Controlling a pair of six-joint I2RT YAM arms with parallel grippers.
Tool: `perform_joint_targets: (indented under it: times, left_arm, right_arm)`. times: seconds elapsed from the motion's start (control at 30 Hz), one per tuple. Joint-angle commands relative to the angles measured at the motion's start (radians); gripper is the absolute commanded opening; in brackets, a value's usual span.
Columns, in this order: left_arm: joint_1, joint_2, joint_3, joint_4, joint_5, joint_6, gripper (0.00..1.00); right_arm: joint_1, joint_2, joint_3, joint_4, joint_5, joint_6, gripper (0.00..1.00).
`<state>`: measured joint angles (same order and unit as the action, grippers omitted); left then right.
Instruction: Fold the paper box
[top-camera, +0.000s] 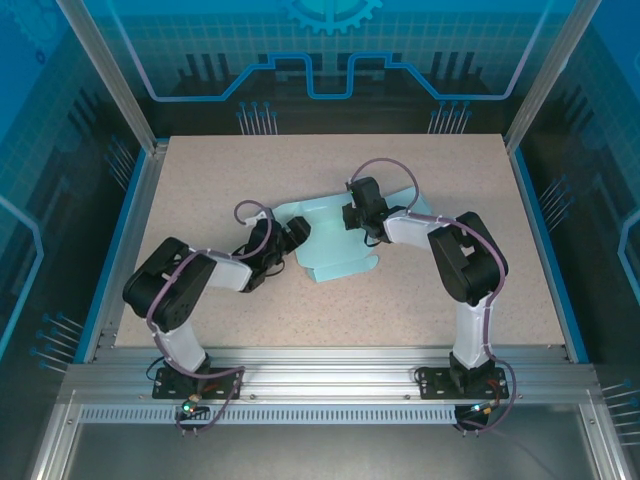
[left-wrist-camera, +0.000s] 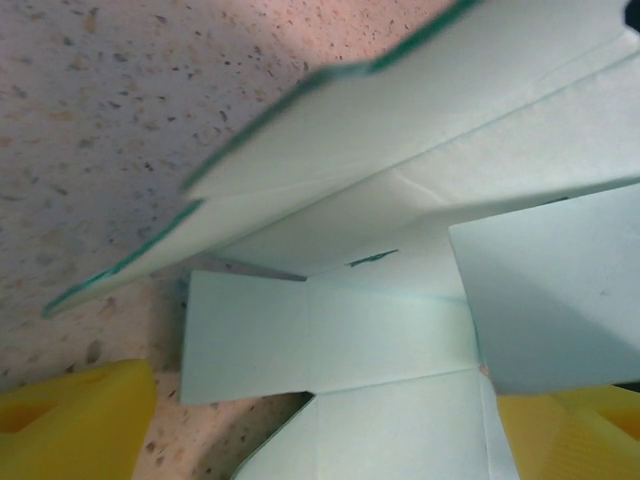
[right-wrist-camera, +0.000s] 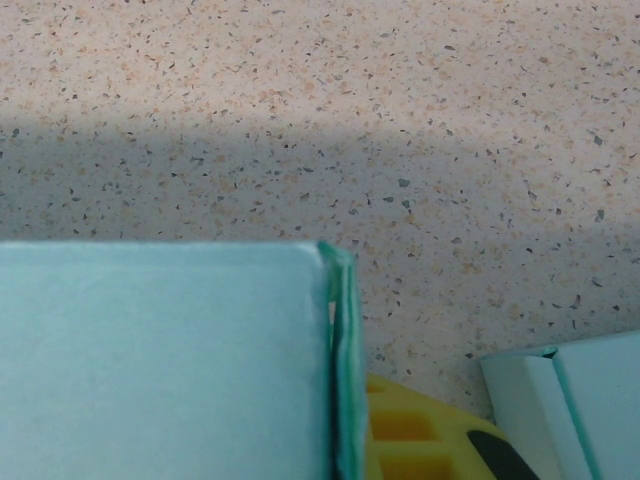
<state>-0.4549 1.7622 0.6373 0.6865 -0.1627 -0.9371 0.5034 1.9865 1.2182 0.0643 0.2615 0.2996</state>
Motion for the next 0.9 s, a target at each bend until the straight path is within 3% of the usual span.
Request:
perform_joint_targets:
  times: [0.0,0.37,0.6,0.87]
  left_arm:
    - [-0.001,0.039,0.031,-0.013,0.057,-0.005,0.89]
    - [-0.001,0.02,0.023,0.091,0.064,0.05,0.88]
    - [-0.002,0.089,0.023,0.306,0.13,0.054,0.87]
    - [-0.003,0.148,0.054,0.36,0.179,0.034,0.82]
  right_arm:
    - [0.015,0.026,-0.026,-0.078,-0.024,0.019,0.0]
    - [0.016,0.046,-0.011,-0.084,-0.035,0.022,0.0]
    - [0.017,0.051,-0.008,-0.086,-0.04,0.023,0.0]
    - [0.017,0.051,-0.009,-0.084,-0.046,0.022,0.0]
